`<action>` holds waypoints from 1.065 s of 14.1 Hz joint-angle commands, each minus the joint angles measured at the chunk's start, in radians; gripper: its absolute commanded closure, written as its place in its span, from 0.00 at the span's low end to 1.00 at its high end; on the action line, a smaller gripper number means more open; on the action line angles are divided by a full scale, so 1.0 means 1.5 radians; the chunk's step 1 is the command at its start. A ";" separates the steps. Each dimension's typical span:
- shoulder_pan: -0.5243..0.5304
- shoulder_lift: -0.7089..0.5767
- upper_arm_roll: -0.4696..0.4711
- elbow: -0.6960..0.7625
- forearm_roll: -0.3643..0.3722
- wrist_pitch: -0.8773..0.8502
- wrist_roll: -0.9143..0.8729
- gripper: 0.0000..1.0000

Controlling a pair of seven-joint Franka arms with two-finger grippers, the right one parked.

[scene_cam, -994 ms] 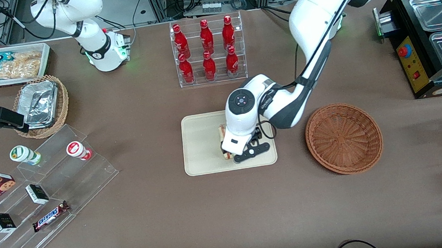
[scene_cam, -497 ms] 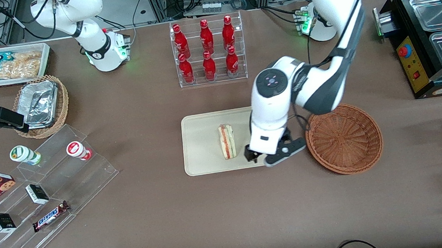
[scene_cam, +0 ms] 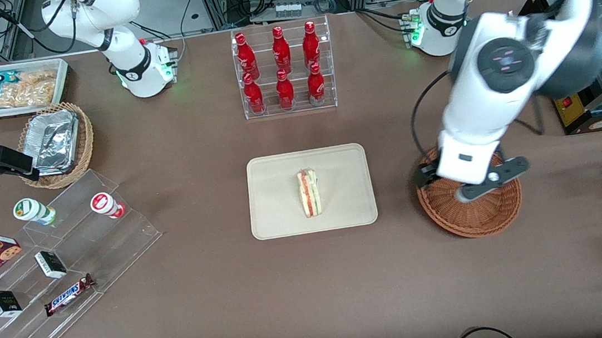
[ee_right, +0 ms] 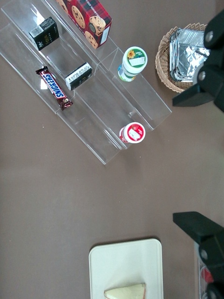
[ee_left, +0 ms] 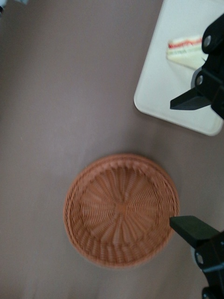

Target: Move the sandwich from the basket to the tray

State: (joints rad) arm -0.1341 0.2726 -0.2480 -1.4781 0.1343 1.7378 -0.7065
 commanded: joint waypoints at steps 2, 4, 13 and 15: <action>0.061 -0.075 -0.005 -0.025 -0.016 -0.095 0.134 0.00; 0.091 -0.099 -0.004 -0.020 -0.018 -0.146 0.196 0.00; 0.171 -0.167 -0.030 0.001 -0.035 -0.246 0.306 0.00; 0.171 -0.173 -0.031 0.001 -0.036 -0.245 0.310 0.00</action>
State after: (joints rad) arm 0.0989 0.0416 -0.2711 -1.4591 0.0974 1.3765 -0.2598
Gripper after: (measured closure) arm 0.000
